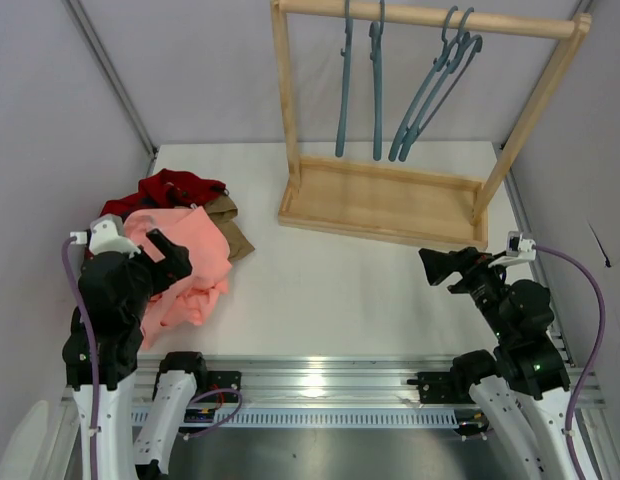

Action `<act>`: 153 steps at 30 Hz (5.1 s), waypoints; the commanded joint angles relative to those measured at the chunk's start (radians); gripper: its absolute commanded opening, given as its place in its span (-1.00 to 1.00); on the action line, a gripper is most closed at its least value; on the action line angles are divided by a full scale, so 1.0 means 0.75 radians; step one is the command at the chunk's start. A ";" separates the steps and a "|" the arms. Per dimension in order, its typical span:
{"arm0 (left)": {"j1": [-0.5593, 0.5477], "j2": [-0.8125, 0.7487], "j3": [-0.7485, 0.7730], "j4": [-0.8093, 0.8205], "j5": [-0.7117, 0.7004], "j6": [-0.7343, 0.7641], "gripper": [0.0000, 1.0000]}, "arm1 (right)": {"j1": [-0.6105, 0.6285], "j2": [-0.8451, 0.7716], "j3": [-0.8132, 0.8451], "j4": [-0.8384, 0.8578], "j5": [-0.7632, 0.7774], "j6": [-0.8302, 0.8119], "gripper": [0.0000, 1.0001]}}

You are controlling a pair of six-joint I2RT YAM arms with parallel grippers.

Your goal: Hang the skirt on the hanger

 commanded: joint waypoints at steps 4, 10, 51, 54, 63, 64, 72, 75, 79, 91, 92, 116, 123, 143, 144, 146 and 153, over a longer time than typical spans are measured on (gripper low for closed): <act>0.006 -0.051 -0.029 0.103 0.083 0.042 0.99 | 0.006 0.035 0.050 0.034 0.019 -0.055 0.99; 0.007 0.096 -0.061 0.215 0.071 0.069 0.98 | 0.004 0.056 0.038 0.044 0.070 -0.041 0.99; 0.029 0.550 -0.183 0.733 -0.070 0.204 -1.00 | 0.006 0.140 0.142 -0.099 0.131 -0.077 0.99; 0.027 0.473 -0.054 0.649 -0.048 0.196 -1.00 | 0.004 0.142 0.146 -0.109 0.119 -0.039 0.99; -0.087 0.389 0.458 0.338 0.232 0.186 -1.00 | 0.002 0.132 0.230 -0.267 0.276 0.096 0.99; -0.130 0.395 0.501 0.326 0.253 0.184 -1.00 | 0.004 0.130 0.242 -0.287 0.301 0.109 0.98; -0.176 0.595 1.219 0.125 0.186 0.214 -1.00 | 0.002 0.156 0.322 -0.420 0.358 0.150 0.99; -0.178 0.673 1.372 0.105 0.045 0.218 -1.00 | 0.002 0.156 0.316 -0.431 0.303 0.156 0.99; -0.176 0.722 1.464 0.129 -0.031 0.218 -1.00 | 0.002 0.146 0.283 -0.424 0.274 0.160 0.99; -0.176 0.926 1.826 0.567 0.496 -0.117 -1.00 | 0.006 0.356 0.223 -0.117 -0.025 0.092 0.99; -0.178 0.985 1.830 0.612 0.565 -0.164 -1.00 | 0.006 0.369 0.256 -0.170 0.008 0.094 0.99; -1.762 0.901 0.461 0.780 -0.496 -0.117 -1.00 | -0.012 0.252 0.389 -0.627 0.403 0.211 0.99; -1.822 1.051 0.423 0.735 -0.493 -0.169 0.98 | -0.012 0.246 0.412 -0.668 0.360 0.176 0.99; -0.439 0.945 0.239 0.589 -0.156 -0.213 0.96 | 0.754 0.971 0.368 0.287 0.395 0.060 0.99; -0.429 0.975 0.237 0.612 -0.118 -0.207 0.96 | 0.880 1.057 0.422 0.299 0.462 0.013 0.99; -0.423 1.000 0.223 0.687 -0.078 -0.201 0.96 | 0.949 1.297 0.548 0.353 0.550 -0.008 0.99; -0.382 1.182 0.266 0.706 -0.109 -0.191 0.96 | 0.923 1.739 0.651 0.596 0.446 0.017 0.99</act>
